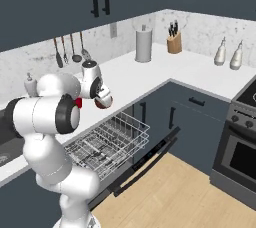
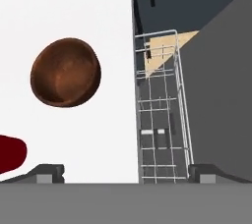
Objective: Pick up the cup and bowl from the counter, place them in the dishwasher, and close the dishwasher door.
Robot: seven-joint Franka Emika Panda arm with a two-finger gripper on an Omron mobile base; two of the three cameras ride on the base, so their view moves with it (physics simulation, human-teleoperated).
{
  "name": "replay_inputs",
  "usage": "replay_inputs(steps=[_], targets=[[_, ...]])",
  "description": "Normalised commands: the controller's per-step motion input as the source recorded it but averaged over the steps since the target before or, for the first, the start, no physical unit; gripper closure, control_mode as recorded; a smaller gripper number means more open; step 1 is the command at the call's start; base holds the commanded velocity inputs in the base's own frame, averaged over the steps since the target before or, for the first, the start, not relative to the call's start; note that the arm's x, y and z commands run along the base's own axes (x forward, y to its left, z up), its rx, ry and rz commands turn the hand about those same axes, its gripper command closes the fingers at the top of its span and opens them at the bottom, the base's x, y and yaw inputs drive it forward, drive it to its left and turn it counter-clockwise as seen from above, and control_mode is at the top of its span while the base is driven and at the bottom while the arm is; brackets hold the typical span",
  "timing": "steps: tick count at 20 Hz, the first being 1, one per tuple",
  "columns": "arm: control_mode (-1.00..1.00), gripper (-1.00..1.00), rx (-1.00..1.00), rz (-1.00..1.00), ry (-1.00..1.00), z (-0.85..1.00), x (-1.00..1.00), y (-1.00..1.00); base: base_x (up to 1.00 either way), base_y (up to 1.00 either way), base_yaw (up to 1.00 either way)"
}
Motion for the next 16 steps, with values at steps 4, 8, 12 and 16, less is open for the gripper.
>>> replay_inputs(steps=[4,8,12,16], targets=[[-1.0,-1.0,0.0,0.0,0.0,-0.26,0.26,0.0,0.0,0.0,0.0],[-1.0,-1.0,0.0,0.0,0.0,-0.29,0.29,0.0,0.0,0.0,0.0],[-1.0,-1.0,0.0,0.0,0.0,-0.27,0.3,0.0,0.0,0.0,0.0],[-1.0,-1.0,0.0,0.0,0.0,-0.25,0.4,0.0,0.0,0.0,0.0]])
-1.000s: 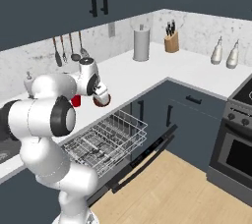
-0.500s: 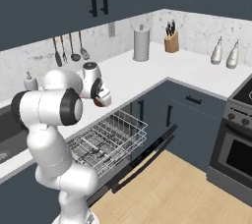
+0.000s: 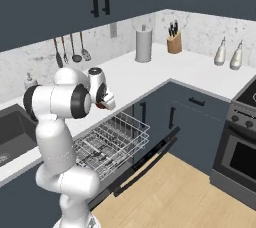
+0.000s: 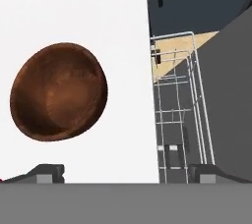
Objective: Pick up the cup and bowl from the counter, place them in the dishwasher, and close the dishwasher door.
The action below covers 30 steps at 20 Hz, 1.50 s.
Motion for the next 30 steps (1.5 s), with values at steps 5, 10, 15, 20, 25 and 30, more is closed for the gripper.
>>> replay_inputs(steps=[5,10,15,20,25,30], targets=[[-1.0,-1.0,0.0,0.0,0.01,-0.23,0.49,0.0,0.0,0.0,0.0],[-1.0,-1.0,0.0,0.0,0.04,-0.26,0.52,0.04,0.0,0.0,0.0],[-1.0,-1.0,0.0,0.0,0.03,-0.32,0.46,0.1,0.0,0.0,0.0],[-1.0,-1.0,0.0,0.0,0.01,-0.33,0.36,0.14,0.0,0.0,0.0],[-1.0,1.0,0.0,0.0,0.0,-0.29,0.02,0.04,0.0,0.0,0.0],[-1.0,1.0,0.0,-0.01,-0.01,-0.18,-0.4,-0.27,0.0,0.0,0.0]])
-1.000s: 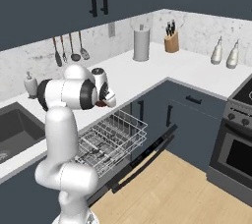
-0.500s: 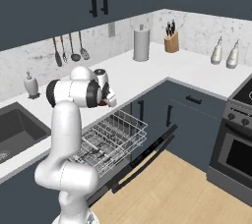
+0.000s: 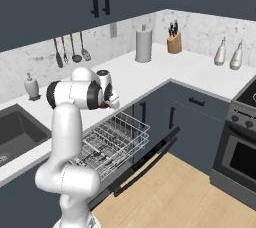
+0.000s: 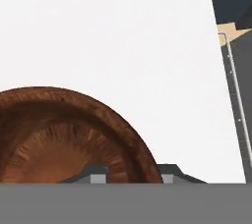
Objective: Pick up the cup and bowl from the counter, place them in the dishwasher, and close the dishwasher door.
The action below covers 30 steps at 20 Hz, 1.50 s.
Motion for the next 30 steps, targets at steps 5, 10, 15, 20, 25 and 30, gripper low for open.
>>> replay_inputs(steps=[5,10,15,20,25,30], targets=[[-1.0,1.0,0.01,-0.09,-0.01,-0.07,-0.68,-0.65,0.0,0.0,0.0],[-1.0,1.0,0.08,-0.16,-0.02,0.0,-0.9,-0.99,0.0,0.0,0.0],[-1.0,1.0,0.13,-0.21,-0.03,0.0,-0.8,-1.0,0.0,0.0,0.0],[-1.0,1.0,0.2,-0.21,-0.01,-0.12,-0.2,-0.62,0.0,0.0,0.0],[-1.0,1.0,0.29,-0.12,0.01,-0.27,0.13,-0.07,0.0,0.0,0.0],[-1.0,1.0,0.34,-0.08,0.12,-0.34,0.34,0.0,0.0,0.0,0.0]])
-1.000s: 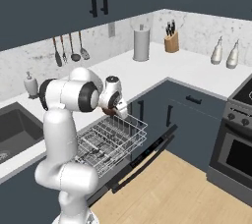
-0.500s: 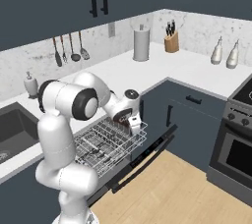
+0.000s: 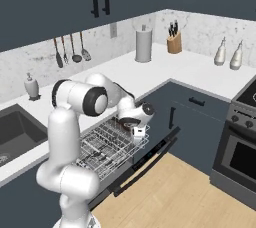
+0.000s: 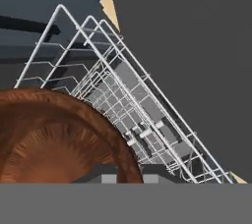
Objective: Pick up the cup and bowl from the counter, place them in the dishwasher, and close the dishwasher door.
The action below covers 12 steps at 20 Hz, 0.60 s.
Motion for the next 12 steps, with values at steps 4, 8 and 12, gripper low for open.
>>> replay_inputs(steps=[4,8,12], targets=[[-1.0,1.0,0.33,-0.06,0.21,-0.34,0.4,0.19,0.0,0.0,0.0],[-1.0,1.0,0.31,-0.06,0.24,-0.27,0.54,0.29,0.0,0.0,0.0],[-1.0,1.0,0.22,-0.06,0.24,-0.19,0.55,0.18,0.0,0.0,0.0]])
